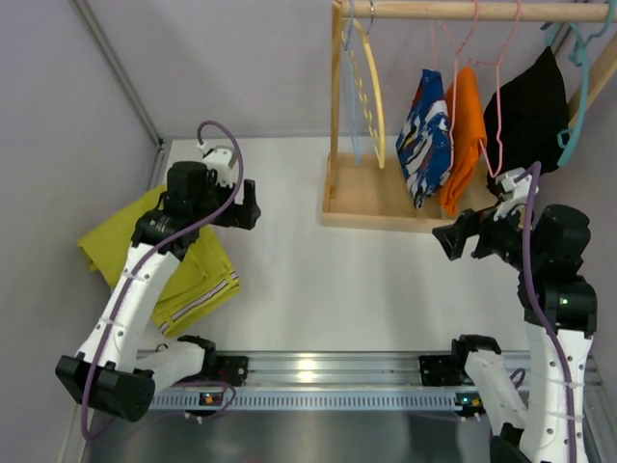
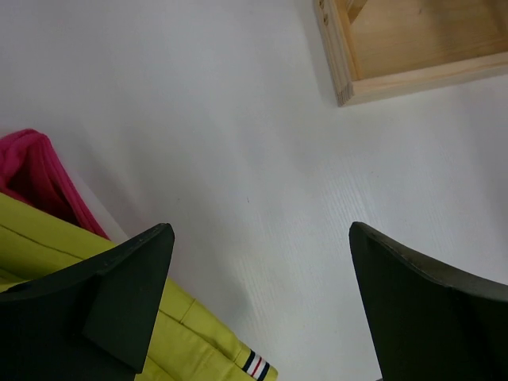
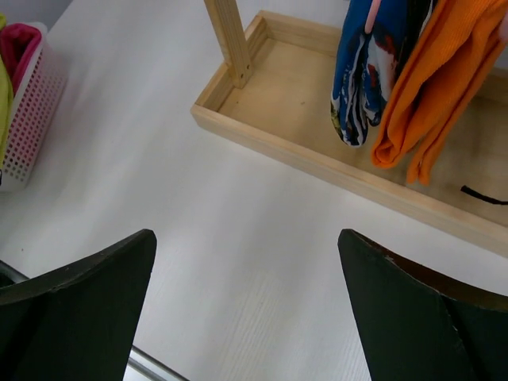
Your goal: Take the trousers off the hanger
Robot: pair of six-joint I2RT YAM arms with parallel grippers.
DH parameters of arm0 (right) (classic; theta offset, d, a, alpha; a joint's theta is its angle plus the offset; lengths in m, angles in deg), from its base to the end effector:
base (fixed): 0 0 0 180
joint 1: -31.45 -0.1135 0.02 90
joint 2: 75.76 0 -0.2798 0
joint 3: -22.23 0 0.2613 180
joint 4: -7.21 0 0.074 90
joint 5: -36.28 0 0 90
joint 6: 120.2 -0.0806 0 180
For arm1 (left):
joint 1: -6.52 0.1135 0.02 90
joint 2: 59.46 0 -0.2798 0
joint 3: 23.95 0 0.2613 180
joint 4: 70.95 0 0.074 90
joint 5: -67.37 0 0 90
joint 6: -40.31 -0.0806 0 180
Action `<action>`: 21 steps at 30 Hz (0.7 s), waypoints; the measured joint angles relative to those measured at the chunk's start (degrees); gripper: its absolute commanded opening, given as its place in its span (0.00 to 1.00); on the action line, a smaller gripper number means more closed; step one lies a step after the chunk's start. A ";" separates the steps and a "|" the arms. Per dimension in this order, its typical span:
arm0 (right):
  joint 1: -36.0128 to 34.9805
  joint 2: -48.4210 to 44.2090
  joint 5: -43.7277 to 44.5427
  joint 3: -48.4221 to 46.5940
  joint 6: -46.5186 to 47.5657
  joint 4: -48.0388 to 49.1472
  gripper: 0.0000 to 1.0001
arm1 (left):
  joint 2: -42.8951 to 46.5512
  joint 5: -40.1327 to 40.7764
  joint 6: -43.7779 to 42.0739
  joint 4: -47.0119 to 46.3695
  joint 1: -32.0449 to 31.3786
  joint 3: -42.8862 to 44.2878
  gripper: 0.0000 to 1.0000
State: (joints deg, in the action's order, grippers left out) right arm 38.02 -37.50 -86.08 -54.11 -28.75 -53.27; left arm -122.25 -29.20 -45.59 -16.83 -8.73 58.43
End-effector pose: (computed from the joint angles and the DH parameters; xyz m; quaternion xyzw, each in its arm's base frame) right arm 0.1414 0.0271 0.3938 -0.1192 0.8042 0.1936 0.5491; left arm 0.2534 -0.0786 0.3626 0.1124 0.8769 -0.1281 0.4495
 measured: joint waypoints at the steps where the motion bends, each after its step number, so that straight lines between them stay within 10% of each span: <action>1: 0.00 0.57 -0.22 -1.51 -0.09 -0.11 0.99 | -0.46 -0.02 0.00 0.13 0.00 1.05 0.98; 15: -0.68 17.57 -9.16 -26.40 -6.78 0.52 0.96 | -5.38 0.28 3.58 -0.35 0.00 12.98 0.98; 21: -5.79 24.92 -3.06 -27.85 -12.70 4.37 0.73 | -5.33 3.13 4.15 -0.94 0.00 14.40 0.98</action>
State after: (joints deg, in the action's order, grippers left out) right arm 32.23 -12.59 -89.14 -81.96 -41.45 -48.90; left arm -127.58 -26.08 -41.43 -17.77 -8.73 72.83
